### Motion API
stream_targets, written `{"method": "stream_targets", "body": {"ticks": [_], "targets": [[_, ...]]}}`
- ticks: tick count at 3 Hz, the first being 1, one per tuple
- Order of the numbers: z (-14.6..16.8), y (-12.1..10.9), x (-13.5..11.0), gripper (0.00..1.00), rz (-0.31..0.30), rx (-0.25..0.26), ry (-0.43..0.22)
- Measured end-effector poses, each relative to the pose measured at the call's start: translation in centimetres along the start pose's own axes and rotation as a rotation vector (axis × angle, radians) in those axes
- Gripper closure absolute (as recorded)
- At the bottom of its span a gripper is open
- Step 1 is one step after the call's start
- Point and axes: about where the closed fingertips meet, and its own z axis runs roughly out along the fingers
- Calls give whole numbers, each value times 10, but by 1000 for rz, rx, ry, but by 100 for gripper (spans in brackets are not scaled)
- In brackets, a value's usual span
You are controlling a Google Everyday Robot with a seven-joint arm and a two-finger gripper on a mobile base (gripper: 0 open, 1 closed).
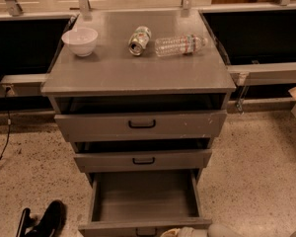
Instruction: Close bottom drawer
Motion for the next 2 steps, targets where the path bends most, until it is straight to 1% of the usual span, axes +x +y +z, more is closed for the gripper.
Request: {"method": "stream_targets", "body": {"ticks": [1, 2], "targets": [[9, -15, 16, 81, 42, 135, -10], [9, -17, 20, 58, 49, 152, -5]]}}
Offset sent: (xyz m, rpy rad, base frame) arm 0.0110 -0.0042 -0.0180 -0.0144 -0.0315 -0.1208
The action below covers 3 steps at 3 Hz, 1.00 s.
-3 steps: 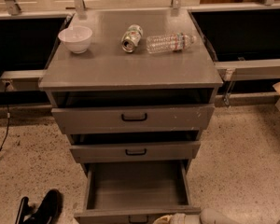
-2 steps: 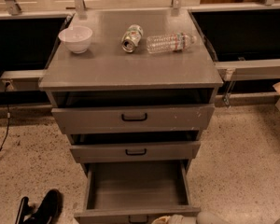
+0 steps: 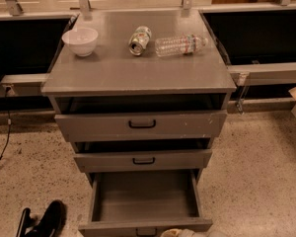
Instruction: Close bottom drawer
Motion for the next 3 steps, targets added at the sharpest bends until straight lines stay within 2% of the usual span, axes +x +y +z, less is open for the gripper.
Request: {"method": "stream_targets", "body": {"ticks": [2, 3], "targets": [[0, 0, 0, 11, 0, 0, 0], [0, 0, 0, 0, 0, 0, 0]]}}
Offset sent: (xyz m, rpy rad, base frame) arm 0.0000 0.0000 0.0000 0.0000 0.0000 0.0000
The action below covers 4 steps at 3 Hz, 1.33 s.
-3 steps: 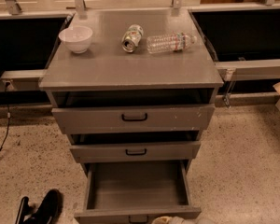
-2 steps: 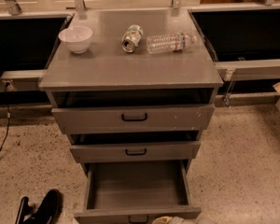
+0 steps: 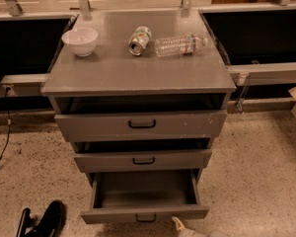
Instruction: Close bottom drawer
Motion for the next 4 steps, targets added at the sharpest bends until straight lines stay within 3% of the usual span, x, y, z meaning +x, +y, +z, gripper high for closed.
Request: {"method": "stream_targets", "body": {"ticks": [1, 2, 3, 4], "targets": [[0, 1, -1, 0, 0, -4, 2], [6, -8, -19, 27, -73, -72, 4], [9, -23, -32, 50, -159, -76, 3], [16, -43, -29, 73, -216, -41, -29]]}}
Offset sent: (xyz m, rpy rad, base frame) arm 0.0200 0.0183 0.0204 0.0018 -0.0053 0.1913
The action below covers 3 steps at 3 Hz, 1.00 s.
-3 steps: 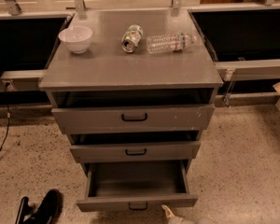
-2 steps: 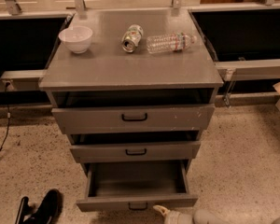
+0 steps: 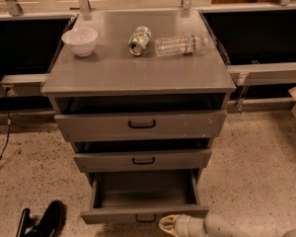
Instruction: Close bottom drawer
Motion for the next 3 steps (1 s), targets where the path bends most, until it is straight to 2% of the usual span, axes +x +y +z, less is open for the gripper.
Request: {"method": "stream_targets", "body": {"ticks": [1, 2, 3], "targets": [[12, -14, 23, 96, -49, 44, 10], [12, -17, 27, 0, -51, 52, 14], [13, -15, 25, 1, -58, 43, 15]]}}
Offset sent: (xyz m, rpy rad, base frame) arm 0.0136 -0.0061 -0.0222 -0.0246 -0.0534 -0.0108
